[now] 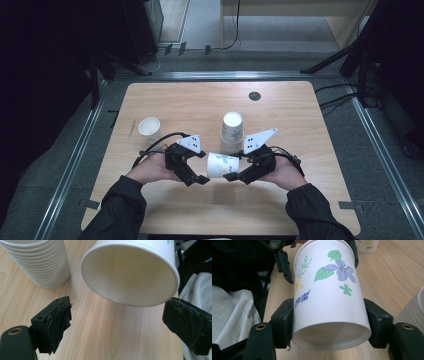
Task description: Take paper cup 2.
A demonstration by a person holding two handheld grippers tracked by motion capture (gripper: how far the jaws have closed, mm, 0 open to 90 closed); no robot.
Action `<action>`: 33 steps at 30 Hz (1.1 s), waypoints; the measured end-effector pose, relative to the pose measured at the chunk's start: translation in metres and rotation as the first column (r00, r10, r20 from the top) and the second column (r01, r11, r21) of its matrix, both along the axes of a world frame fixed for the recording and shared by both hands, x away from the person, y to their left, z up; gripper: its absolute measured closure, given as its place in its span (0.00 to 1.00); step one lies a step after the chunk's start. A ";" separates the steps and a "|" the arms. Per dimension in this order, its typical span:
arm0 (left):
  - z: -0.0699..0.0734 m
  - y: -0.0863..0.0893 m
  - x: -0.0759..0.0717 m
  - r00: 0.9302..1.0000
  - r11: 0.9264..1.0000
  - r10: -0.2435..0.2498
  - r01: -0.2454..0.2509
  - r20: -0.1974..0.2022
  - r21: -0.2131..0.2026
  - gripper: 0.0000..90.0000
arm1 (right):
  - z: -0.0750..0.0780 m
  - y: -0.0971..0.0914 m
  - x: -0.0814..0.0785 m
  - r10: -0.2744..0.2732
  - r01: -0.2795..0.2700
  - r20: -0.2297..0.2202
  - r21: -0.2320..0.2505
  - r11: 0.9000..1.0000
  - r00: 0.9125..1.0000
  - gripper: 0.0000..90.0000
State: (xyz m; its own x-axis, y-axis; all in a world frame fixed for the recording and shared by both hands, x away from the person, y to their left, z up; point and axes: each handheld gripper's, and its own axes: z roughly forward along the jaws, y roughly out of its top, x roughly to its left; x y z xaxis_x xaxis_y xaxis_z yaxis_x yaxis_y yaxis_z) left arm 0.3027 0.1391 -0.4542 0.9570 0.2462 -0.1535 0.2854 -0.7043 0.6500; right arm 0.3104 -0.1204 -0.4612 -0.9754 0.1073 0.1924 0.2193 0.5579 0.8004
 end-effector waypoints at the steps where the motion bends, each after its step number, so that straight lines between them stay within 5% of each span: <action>1: -0.002 0.002 -0.001 1.000 1.000 0.013 -0.014 -0.009 -0.028 0.10 | 0.000 0.000 0.000 0.003 -0.003 0.000 0.003 1.000 1.000 0.38; 16: -0.009 0.000 -0.001 0.999 0.984 -0.003 -0.006 -0.053 -0.179 0.15 | -0.001 0.006 0.000 0.038 -0.038 -0.018 0.021 0.999 0.999 0.38; 33: -0.010 -0.001 -0.003 0.999 0.979 -0.041 0.035 -0.026 -0.201 0.26 | -0.003 0.010 0.001 0.058 -0.056 -0.062 0.033 0.998 0.996 0.38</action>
